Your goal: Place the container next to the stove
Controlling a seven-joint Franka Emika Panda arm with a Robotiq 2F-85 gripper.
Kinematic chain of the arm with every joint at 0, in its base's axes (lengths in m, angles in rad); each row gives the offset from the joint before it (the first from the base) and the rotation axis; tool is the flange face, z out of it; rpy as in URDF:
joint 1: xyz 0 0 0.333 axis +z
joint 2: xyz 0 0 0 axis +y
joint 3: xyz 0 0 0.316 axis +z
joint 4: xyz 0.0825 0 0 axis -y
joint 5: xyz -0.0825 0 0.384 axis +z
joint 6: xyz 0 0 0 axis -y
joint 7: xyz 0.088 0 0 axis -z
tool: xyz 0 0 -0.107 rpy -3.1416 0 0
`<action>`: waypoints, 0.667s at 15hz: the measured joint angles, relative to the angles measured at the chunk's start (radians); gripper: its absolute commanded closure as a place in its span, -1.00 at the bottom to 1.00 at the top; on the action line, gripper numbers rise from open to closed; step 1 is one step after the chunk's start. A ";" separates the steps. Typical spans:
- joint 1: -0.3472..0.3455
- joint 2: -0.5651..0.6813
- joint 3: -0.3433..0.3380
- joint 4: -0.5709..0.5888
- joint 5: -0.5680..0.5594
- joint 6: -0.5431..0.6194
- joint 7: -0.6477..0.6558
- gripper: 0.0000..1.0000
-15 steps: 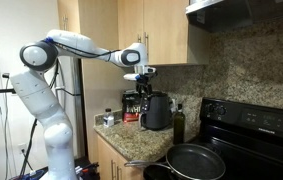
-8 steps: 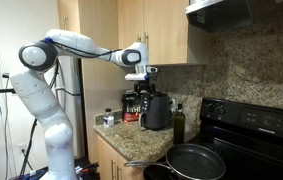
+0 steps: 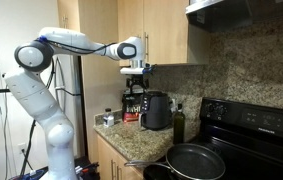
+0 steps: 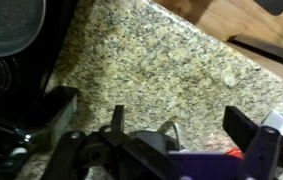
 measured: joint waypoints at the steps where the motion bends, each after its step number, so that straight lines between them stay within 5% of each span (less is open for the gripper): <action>1: 0.032 -0.020 0.030 -0.004 0.014 -0.027 0.001 -1.00; 6: 0.207 -0.111 0.183 -0.055 0.115 -0.088 0.012 -1.00; 10: 0.226 -0.146 0.194 -0.078 0.116 -0.091 0.018 -1.00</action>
